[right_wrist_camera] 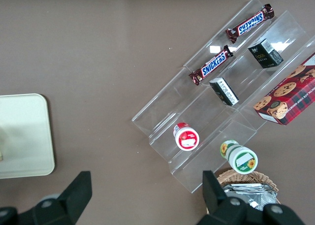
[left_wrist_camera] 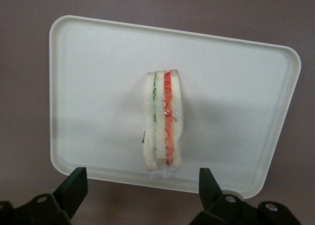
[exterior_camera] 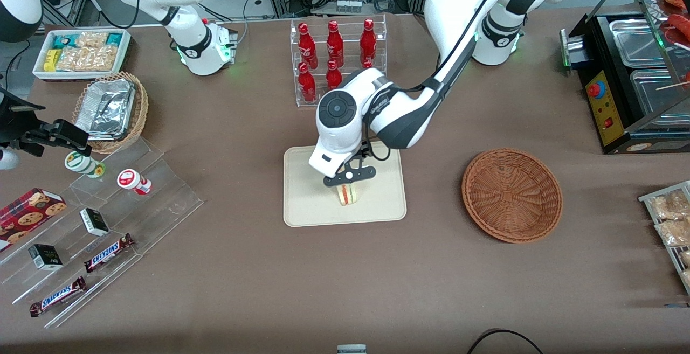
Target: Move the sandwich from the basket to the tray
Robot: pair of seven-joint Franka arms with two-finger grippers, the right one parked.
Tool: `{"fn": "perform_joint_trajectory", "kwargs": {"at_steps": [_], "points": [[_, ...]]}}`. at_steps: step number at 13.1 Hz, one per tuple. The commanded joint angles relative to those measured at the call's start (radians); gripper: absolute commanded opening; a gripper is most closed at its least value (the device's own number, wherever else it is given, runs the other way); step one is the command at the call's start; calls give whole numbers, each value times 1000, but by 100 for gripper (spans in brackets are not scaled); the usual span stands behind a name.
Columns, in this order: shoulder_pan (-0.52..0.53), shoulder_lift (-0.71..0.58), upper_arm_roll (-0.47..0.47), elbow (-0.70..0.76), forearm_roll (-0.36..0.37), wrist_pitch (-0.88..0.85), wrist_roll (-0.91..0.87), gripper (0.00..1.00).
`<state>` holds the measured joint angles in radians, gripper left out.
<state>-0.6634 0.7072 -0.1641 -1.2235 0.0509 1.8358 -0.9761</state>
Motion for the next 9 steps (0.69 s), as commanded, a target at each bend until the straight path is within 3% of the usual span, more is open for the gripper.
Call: {"fn": "perform_joint_trajectory", "kwargs": {"at_steps": [1, 4, 9], "points": [[-2, -67, 63, -17, 0, -84, 162, 100], [-2, -133, 168, -42, -46, -162, 243, 100], [-1, -343, 368, -290, -112, -133, 615, 100]]}}
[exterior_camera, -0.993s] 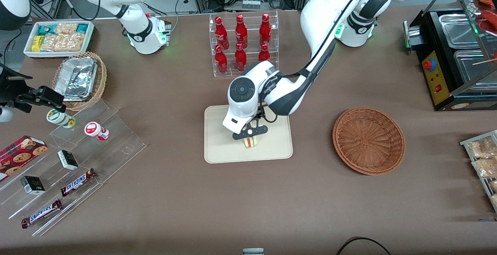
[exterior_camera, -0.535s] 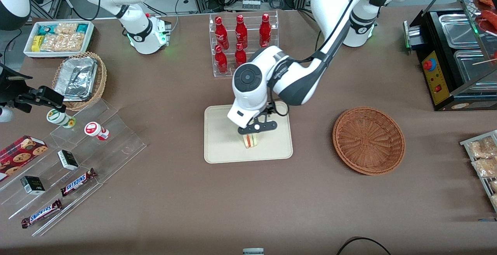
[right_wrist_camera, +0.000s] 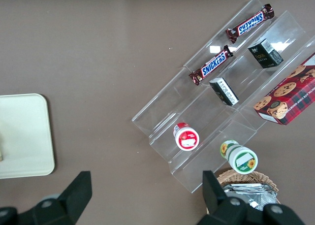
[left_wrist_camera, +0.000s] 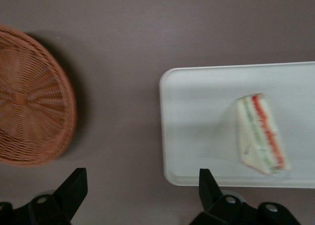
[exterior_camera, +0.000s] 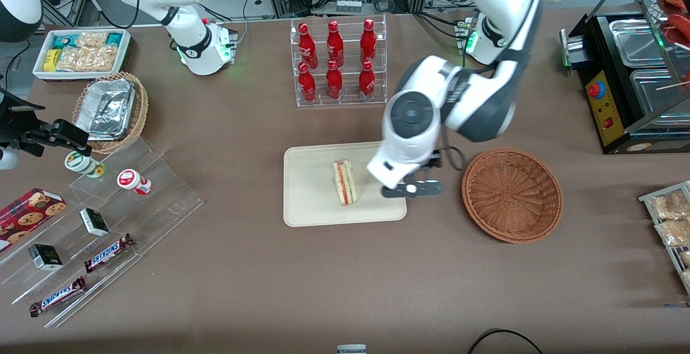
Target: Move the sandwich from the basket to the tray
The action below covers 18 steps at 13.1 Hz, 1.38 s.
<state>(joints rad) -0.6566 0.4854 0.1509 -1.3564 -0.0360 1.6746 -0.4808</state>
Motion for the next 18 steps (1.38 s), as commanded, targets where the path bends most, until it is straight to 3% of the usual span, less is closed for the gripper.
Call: {"fn": "perform_joint_trajectory", "kwargs": {"at_steps": [1, 5, 13, 17, 18], "points": [[-9, -152, 105, -197, -28, 51, 180, 100], [-9, -224, 194, -242, -45, 13, 365, 100], [-11, -395, 305, -240, -42, -196, 467, 100], [3, -421, 303, -244, -36, -200, 469, 100], [94, -422, 241, -244, -35, -202, 469, 100]]}}
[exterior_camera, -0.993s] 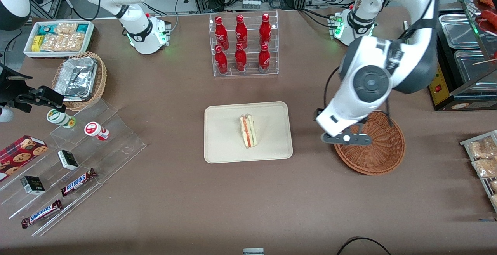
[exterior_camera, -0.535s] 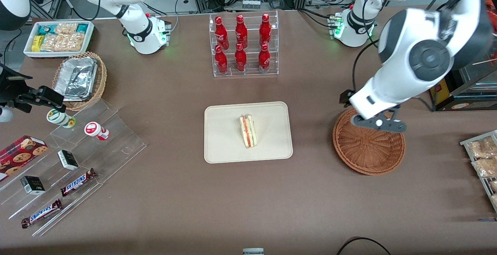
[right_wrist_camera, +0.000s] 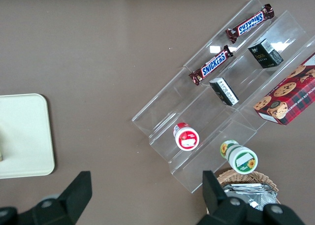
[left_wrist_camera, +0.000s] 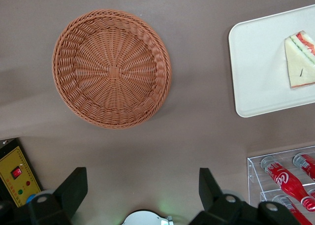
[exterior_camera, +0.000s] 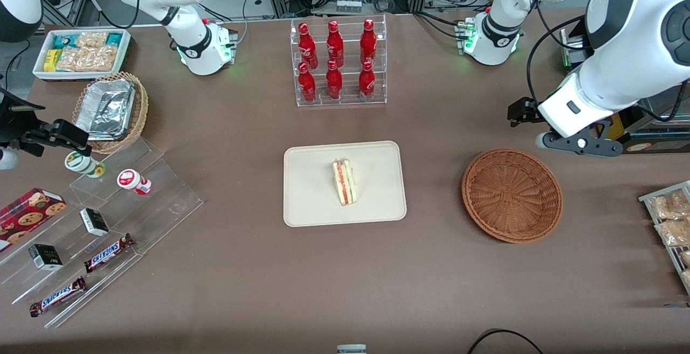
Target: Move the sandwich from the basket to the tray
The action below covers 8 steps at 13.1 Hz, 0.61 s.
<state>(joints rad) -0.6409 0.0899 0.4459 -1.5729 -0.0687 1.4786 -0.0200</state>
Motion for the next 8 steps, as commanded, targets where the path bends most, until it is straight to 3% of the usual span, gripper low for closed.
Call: {"fn": "perform_joint_trajectory", "kwargs": {"at_steps": [1, 3, 6, 8], "points": [[148, -36, -144, -27, 6, -8, 12, 100], [251, -59, -235, -35, 7, -8, 14, 100], [534, -91, -477, -58, 9, -6, 32, 100], [624, -110, -545, -67, 9, -14, 46, 100]]}}
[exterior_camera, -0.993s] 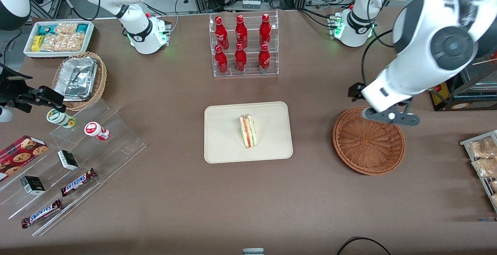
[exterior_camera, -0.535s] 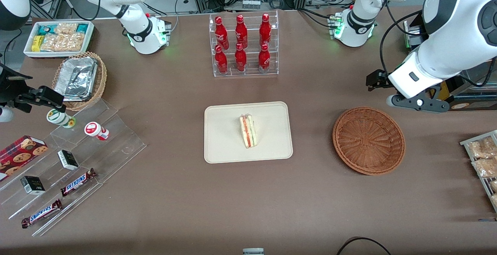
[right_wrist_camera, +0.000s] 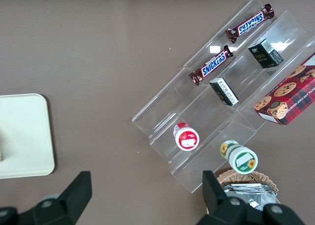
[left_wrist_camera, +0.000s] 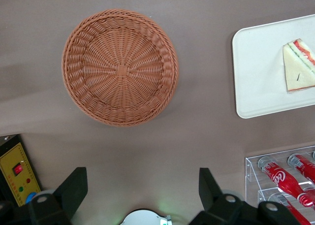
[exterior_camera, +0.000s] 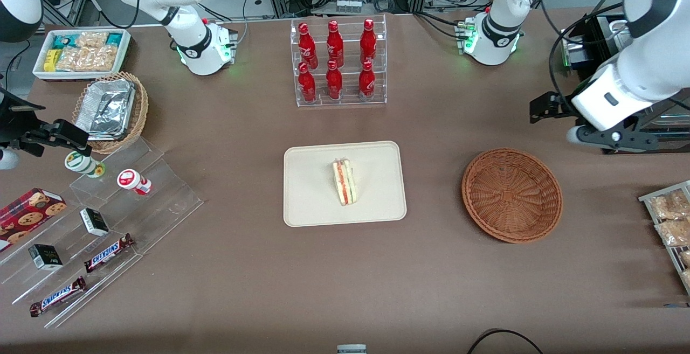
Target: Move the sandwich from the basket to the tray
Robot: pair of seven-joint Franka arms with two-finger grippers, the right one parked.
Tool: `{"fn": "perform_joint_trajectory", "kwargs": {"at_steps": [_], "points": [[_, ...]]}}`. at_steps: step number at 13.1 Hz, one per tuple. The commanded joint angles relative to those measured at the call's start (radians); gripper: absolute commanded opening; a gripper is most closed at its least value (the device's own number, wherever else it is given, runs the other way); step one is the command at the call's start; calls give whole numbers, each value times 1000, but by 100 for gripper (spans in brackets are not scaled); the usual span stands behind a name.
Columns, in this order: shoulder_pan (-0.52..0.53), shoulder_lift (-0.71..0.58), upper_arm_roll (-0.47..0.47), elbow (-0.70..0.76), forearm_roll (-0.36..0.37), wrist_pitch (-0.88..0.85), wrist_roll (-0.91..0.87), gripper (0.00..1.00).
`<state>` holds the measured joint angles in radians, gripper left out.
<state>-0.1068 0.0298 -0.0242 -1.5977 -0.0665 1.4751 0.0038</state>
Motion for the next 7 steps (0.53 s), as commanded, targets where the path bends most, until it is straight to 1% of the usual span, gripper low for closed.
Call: {"fn": "perform_joint_trajectory", "kwargs": {"at_steps": [1, 3, 7], "points": [[125, -57, -94, -41, 7, -27, 24, 100], [177, -68, -135, -36, 8, -56, 27, 100], [183, -100, -137, -36, 34, -87, 27, 100]]}}
